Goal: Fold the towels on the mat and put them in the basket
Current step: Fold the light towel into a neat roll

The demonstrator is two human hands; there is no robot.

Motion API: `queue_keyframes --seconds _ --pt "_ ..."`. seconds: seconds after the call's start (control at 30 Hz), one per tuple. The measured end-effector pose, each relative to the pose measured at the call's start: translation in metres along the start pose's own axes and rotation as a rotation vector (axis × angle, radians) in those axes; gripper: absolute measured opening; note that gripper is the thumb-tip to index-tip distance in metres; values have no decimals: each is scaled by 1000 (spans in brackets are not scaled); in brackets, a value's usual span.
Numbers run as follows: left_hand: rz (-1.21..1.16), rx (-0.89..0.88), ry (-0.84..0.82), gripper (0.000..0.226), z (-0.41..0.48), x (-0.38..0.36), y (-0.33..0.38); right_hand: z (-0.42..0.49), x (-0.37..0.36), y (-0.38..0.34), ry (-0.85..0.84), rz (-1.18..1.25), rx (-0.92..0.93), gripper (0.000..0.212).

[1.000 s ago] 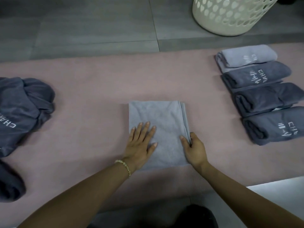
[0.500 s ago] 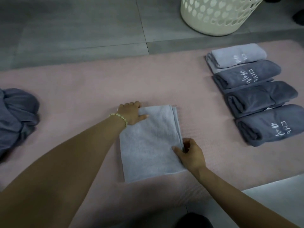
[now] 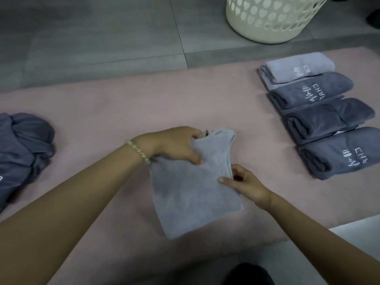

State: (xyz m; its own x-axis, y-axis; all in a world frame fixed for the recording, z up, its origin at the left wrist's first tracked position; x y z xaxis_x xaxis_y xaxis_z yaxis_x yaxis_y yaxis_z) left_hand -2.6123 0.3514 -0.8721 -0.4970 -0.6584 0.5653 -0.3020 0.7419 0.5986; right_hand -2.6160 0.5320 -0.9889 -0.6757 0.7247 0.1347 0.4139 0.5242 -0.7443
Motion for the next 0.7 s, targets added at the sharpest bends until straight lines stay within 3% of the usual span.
queue_keyframes --seconds 0.07,0.17,0.2,0.3,0.4,0.47,0.53,0.63,0.7 --pt "-276 -1 88 37 -23 11 -2 -5 -4 1 -43 155 -53 70" --pt "-628 -20 150 48 -54 23 -5 -15 -31 -12 -245 486 -60 52" --pt "-719 -26 167 47 -63 27 -7 -17 -42 -18 -305 538 -69 55" --pt "-921 -57 228 49 -88 37 -15 -17 -74 -31 -430 629 -118 85" --pt "-1085 -84 324 56 -108 49 -26 -23 -107 -41 -507 761 -176 73" --pt "-1047 -88 446 80 -120 63 -39 -26 -118 -52 -481 738 -176 51" --pt "-952 -78 599 96 -132 78 -57 -23 -108 -69 -347 607 -105 41" --pt "-801 -64 743 88 -147 85 -82 -17 -69 -109 -112 430 142 37" --pt "-805 -57 781 89 -149 75 -97 -21 -50 -132 -49 330 275 31"
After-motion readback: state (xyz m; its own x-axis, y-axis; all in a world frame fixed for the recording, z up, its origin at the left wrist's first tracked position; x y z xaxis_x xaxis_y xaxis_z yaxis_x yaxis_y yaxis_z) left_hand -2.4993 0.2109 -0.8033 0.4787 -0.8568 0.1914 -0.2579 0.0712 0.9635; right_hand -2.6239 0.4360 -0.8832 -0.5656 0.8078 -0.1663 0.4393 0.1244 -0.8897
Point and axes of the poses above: each hand's wrist, its own z-axis towards the middle knuckle, its own x-axis out of the back of the hand, y = z × x, the point moved 10 cm from there along z, towards the middle knuckle, and after that the axes turned 1 degree about -z, right-handed, at the moved point
